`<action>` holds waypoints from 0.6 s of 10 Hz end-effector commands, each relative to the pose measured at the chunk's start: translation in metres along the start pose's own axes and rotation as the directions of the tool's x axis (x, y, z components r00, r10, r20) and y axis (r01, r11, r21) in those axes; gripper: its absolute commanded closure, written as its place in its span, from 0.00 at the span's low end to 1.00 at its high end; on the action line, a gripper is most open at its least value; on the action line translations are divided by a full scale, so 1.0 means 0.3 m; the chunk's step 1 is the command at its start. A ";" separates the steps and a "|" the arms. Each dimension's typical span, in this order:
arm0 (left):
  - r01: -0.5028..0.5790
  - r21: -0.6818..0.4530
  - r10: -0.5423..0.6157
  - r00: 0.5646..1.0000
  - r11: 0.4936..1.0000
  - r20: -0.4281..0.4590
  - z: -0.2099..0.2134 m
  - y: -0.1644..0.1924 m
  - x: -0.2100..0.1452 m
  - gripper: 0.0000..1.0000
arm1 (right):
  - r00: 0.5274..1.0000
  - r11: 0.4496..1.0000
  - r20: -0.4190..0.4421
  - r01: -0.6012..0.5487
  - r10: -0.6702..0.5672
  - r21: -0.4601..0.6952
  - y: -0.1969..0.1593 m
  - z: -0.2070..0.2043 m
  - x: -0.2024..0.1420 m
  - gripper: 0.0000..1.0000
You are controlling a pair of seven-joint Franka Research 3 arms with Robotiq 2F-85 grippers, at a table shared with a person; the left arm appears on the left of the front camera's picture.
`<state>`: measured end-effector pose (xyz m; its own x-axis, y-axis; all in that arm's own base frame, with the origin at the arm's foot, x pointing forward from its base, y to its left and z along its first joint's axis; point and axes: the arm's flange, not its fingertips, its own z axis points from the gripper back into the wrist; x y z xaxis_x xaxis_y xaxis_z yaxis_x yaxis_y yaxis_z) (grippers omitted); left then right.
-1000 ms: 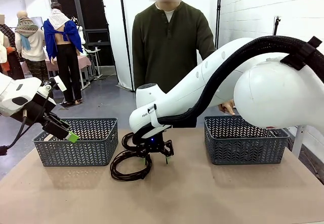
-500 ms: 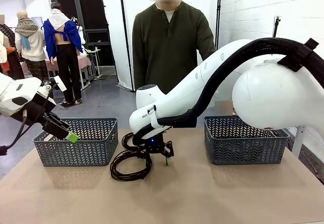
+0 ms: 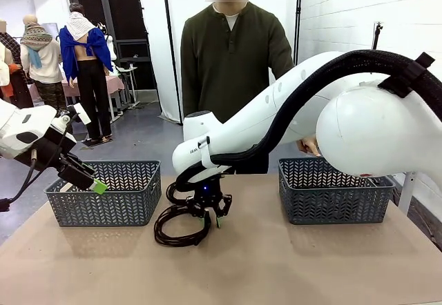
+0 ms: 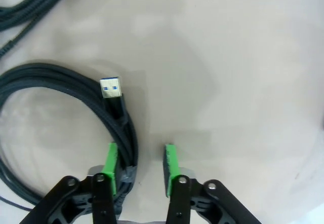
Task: Organize the cables according to human instructions.
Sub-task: Pick up a bundle of cables and place it in the basket indicated by the human.
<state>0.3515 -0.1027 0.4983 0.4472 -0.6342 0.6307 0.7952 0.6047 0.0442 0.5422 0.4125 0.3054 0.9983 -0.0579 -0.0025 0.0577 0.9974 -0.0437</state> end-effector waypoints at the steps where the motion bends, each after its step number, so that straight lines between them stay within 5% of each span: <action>1: 0.002 -0.015 -0.002 1.000 1.000 0.008 -0.004 0.009 -0.004 0.00 | 0.998 1.000 -0.059 -0.003 0.004 0.010 -0.009 -0.014 0.002 1.00; 6: 0.002 -0.015 -0.002 1.000 1.000 0.008 -0.004 0.009 -0.004 0.00 | 0.994 0.998 -0.108 0.033 -0.027 0.061 -0.033 -0.007 0.011 1.00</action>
<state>0.3515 -0.1027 0.4983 0.4472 -0.6342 0.6307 0.7952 0.6047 0.0442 0.5460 0.4058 0.3062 0.9935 -0.0898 -0.0698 0.0907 0.9958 0.0105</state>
